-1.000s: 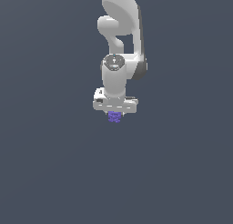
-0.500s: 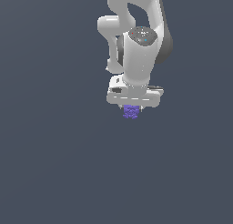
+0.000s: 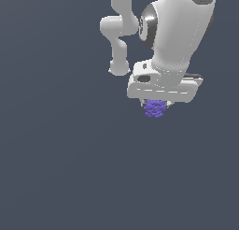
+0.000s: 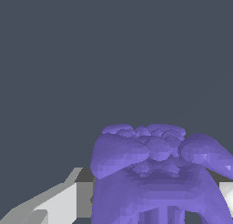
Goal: Pick up the object and move it to a goal position.
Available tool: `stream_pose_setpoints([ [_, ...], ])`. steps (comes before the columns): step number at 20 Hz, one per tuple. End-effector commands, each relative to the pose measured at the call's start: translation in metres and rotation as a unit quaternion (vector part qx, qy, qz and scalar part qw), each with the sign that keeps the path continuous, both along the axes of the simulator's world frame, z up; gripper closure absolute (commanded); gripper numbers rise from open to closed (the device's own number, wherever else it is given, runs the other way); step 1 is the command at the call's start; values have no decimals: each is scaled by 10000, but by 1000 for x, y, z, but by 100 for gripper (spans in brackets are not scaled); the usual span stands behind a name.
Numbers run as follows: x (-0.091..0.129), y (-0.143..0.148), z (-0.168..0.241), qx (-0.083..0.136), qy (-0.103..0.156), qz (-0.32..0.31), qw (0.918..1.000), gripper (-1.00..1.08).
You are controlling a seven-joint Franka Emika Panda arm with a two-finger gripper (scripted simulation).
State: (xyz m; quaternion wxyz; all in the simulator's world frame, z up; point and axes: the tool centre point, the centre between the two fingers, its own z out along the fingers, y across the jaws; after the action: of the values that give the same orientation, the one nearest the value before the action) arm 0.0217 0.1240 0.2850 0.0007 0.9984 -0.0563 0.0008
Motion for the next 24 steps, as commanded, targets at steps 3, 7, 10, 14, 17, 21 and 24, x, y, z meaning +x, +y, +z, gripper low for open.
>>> stream_pose_setpoints([
  [3, 12, 21, 27, 1, 5, -5, 10000, 108],
  [7, 21, 38, 48, 4, 6, -4, 10000, 108],
  [10, 27, 49, 61, 4, 6, -4, 10000, 108],
  [14, 35, 62, 78, 4, 6, -4, 10000, 108],
  [17, 40, 70, 88, 7, 7, -3, 10000, 108],
  [21, 46, 80, 100, 7, 7, -3, 10000, 108],
  [24, 50, 85, 107, 7, 7, -3, 10000, 108],
])
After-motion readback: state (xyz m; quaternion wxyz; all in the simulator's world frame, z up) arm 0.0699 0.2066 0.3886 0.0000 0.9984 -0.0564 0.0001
